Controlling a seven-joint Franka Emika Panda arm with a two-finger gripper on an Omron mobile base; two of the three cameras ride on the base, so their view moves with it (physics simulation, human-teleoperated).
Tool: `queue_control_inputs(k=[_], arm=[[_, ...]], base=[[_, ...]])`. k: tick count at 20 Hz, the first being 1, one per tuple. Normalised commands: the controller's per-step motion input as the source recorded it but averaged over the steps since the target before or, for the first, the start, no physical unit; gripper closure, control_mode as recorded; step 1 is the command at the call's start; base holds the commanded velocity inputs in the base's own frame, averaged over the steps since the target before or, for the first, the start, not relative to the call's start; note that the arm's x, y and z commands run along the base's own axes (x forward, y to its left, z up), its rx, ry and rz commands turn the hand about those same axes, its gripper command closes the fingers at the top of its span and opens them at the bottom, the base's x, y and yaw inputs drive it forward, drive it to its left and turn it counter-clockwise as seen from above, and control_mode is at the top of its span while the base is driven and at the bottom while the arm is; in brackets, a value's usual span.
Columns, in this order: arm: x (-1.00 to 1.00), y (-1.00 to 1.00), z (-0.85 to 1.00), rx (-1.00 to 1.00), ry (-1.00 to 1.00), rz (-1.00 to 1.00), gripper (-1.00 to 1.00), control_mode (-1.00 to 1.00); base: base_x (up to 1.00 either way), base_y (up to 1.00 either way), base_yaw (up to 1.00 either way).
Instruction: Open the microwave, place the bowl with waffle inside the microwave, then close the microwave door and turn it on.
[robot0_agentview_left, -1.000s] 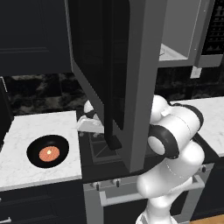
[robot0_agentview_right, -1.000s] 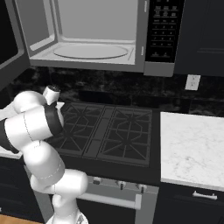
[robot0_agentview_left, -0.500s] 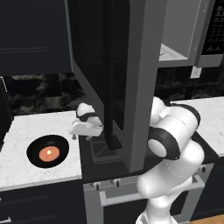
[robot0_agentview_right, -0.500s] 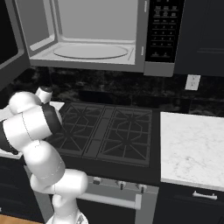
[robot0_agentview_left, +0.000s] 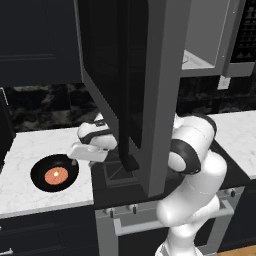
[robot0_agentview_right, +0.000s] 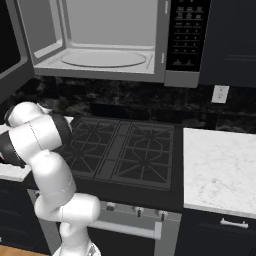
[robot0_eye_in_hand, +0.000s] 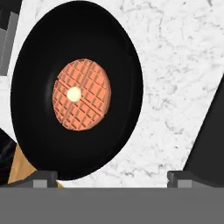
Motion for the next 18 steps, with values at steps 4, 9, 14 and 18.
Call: queue_control_inputs(k=[4,9,14,18], arm=[[0.00,0.28,-0.21,0.00,0.10,0.00,-1.00,-1.00],[0.02,0.12,-0.28,0.00,0.03,0.00,-1.00,-1.00],[0.00,0.19,-0.37,0.00,0.00,0.00,-1.00,-1.00],[0.00,0.12,-0.18,0.00,0.00,0.00,-1.00,-1.00]], base=[[0.00,0.00,0.00],[0.00,0.00,0.00],[0.00,0.00,0.00],[0.00,0.00,0.00]])
